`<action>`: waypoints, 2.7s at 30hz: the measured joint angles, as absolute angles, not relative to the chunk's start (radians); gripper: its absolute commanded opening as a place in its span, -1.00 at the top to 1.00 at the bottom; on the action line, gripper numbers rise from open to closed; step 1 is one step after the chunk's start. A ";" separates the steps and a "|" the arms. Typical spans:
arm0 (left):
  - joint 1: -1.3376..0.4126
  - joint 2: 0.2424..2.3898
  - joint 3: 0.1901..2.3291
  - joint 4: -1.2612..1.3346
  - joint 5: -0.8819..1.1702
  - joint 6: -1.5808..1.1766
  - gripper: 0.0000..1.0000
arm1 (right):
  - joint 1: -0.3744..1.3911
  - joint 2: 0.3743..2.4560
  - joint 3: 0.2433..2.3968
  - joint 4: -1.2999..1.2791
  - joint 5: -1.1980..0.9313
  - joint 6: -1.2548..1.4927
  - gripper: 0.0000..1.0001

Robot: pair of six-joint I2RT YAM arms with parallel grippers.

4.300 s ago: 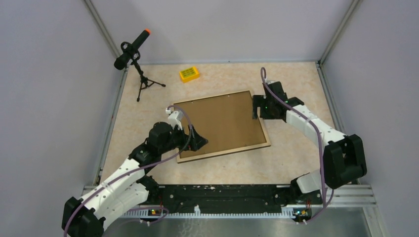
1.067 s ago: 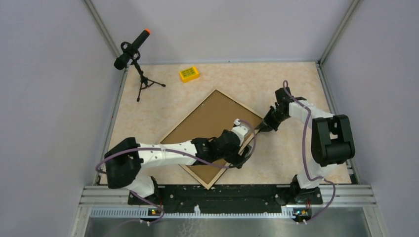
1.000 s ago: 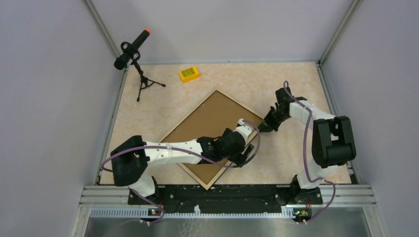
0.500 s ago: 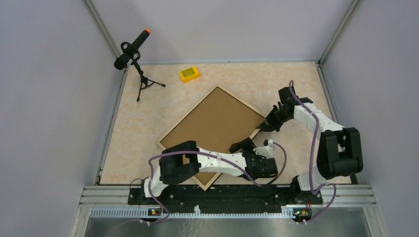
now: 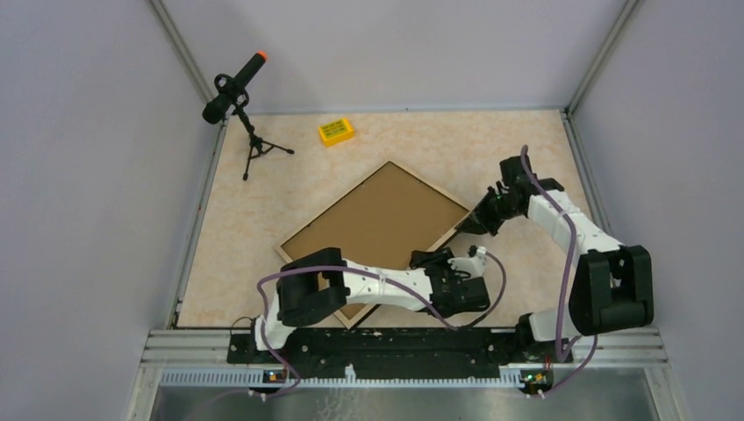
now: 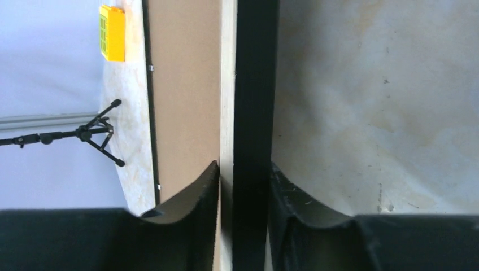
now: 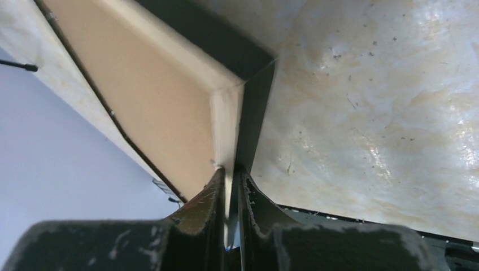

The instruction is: Put the photo into the frame

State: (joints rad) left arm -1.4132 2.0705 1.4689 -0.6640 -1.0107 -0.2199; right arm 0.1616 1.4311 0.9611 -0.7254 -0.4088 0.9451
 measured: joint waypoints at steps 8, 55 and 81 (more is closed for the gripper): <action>-1.412 1.917 1.457 -0.726 -0.965 -0.157 1.00 | 0.163 1.291 1.045 -0.756 -0.370 0.849 -0.63; -0.242 0.975 0.636 0.048 0.185 -0.897 1.00 | 0.191 1.290 0.765 -0.414 -0.491 0.579 -0.73; -0.208 1.072 0.316 0.383 0.268 -1.019 0.53 | 0.263 1.805 0.984 -0.111 -0.445 0.595 0.06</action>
